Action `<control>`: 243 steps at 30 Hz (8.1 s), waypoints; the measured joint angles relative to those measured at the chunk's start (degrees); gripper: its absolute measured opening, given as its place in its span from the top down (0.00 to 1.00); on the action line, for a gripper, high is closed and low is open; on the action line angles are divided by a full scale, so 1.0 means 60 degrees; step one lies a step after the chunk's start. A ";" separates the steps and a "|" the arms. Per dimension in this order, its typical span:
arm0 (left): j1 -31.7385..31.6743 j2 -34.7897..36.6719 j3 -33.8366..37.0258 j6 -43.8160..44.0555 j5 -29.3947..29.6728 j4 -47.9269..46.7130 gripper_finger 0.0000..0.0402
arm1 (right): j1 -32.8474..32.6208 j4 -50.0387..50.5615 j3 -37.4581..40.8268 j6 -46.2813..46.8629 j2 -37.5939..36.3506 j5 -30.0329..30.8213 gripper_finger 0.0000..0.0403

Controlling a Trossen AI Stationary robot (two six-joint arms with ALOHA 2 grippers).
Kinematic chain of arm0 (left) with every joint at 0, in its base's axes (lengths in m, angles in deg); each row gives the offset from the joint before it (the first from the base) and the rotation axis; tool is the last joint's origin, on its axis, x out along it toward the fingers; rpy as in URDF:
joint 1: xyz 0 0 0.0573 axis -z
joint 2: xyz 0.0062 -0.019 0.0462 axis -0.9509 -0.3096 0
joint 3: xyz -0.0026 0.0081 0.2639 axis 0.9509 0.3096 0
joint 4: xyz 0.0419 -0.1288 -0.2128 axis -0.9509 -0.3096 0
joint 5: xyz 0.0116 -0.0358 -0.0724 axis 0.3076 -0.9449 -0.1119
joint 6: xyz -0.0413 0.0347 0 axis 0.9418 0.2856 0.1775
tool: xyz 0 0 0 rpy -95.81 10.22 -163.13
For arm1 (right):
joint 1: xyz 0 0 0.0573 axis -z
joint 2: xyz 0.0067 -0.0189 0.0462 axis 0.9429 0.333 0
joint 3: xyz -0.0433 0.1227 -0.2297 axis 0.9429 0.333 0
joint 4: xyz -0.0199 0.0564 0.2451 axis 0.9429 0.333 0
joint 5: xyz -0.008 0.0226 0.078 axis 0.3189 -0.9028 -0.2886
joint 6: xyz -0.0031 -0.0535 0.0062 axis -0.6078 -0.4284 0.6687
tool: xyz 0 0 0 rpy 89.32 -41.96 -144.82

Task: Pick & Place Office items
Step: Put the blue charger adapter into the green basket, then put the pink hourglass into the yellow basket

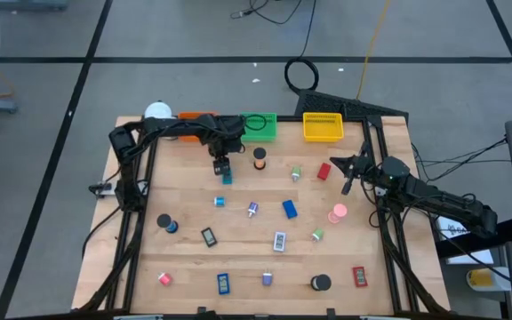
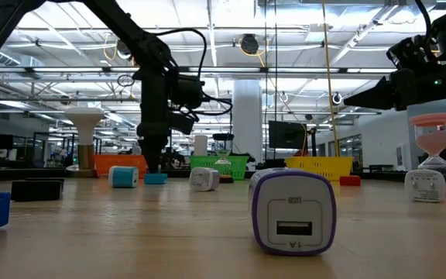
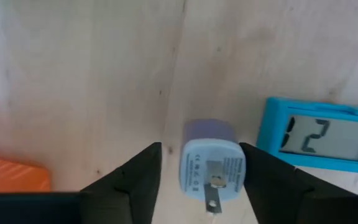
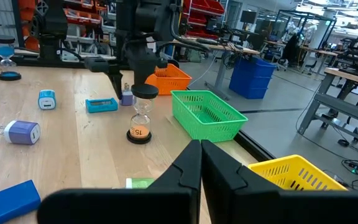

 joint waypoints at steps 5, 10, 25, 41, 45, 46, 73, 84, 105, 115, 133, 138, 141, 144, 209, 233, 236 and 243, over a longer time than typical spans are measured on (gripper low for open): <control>-0.0019 0.0018 -0.0004 0.0171 0.0064 -0.0089 0.62 | 0.0000 0.0000 0.0000 0.0000 0.0000 -0.0001 1.00; -0.0385 0.0018 -0.0869 0.0815 -0.0396 -0.0726 0.66 | -0.0003 0.0000 0.0001 0.0001 0.0002 -0.0001 1.00; -0.1443 -0.0581 -0.5392 0.3915 -0.0694 -0.1454 0.66 | -0.0002 0.0000 0.0001 0.0001 0.0001 0.0000 1.00; -0.1745 -0.3533 -0.7770 0.5979 -0.0930 -0.1585 0.66 | -0.0001 0.0000 0.0002 -0.0002 0.0001 -0.0001 1.00; -0.1642 -0.3577 -0.7658 0.6476 -0.0688 -0.1489 0.66 | 0.0001 0.0000 0.0004 -0.0003 0.0001 -0.0001 1.00; -0.1611 -0.3577 -0.7627 0.6609 -0.0566 -0.1431 0.66 | -0.0003 0.0000 0.0000 0.0001 0.0001 -0.0001 1.00; -0.1475 -0.3563 -0.6550 0.8150 -0.0172 -0.0335 0.66 | -0.0002 0.0000 0.0004 -0.0001 0.0001 -0.0001 1.00; -0.1439 -0.3566 -0.5971 0.8423 -0.0141 0.0464 0.66 | -0.0001 0.0000 0.0000 -0.0001 0.0002 0.0001 1.00; -0.1373 -0.3566 -0.5971 0.8366 0.0080 0.0572 0.66 | -0.0002 0.0000 0.0001 -0.0001 0.0002 -0.0001 1.00; -0.1373 -0.3566 -0.5974 0.7307 0.0405 0.0576 0.67 | -0.0003 0.0000 0.0004 0.0000 0.0003 -0.0001 1.00; -0.1367 -0.2782 -0.6036 0.5105 0.0995 0.0107 0.67 | -0.0003 0.0000 0.0002 -0.0001 0.0001 -0.0001 1.00; -0.1187 -0.2729 -0.6036 0.4510 0.0014 -0.0384 0.70 | -0.0003 0.0000 0.0002 -0.0001 0.0002 0.0000 1.00; -0.1093 -0.2836 -0.6036 0.4314 -0.0280 -0.0280 0.76 | -0.0003 0.0000 0.0001 0.0001 0.0004 -0.0001 1.00; -0.1122 -0.2945 -0.6030 0.4319 -0.0355 -0.0067 0.85 | -0.0003 0.0000 0.0001 0.0001 0.0004 -0.0001 1.00; -0.0075 0.2656 0.2622 0.3686 0.0296 1.0529 0.95 | 0.0001 0.0000 0.0003 -0.0002 0.0004 -0.0001 1.00; 0.0444 0.4251 0.9235 0.4337 -0.0270 1.9008 0.97 | 0.0000 -0.0271 0.0003 0.0000 0.0004 0.0010 1.00; 0.0444 0.4251 0.9235 0.4335 -0.0263 1.9008 0.99 | 0.0001 -0.0900 0.0001 0.0270 0.0000 -0.0019 1.00; 0.0444 0.4251 0.9235 0.4335 -0.0260 1.9002 0.94 | -0.0003 -0.2790 0.0004 0.3072 0.0000 -0.0196 1.00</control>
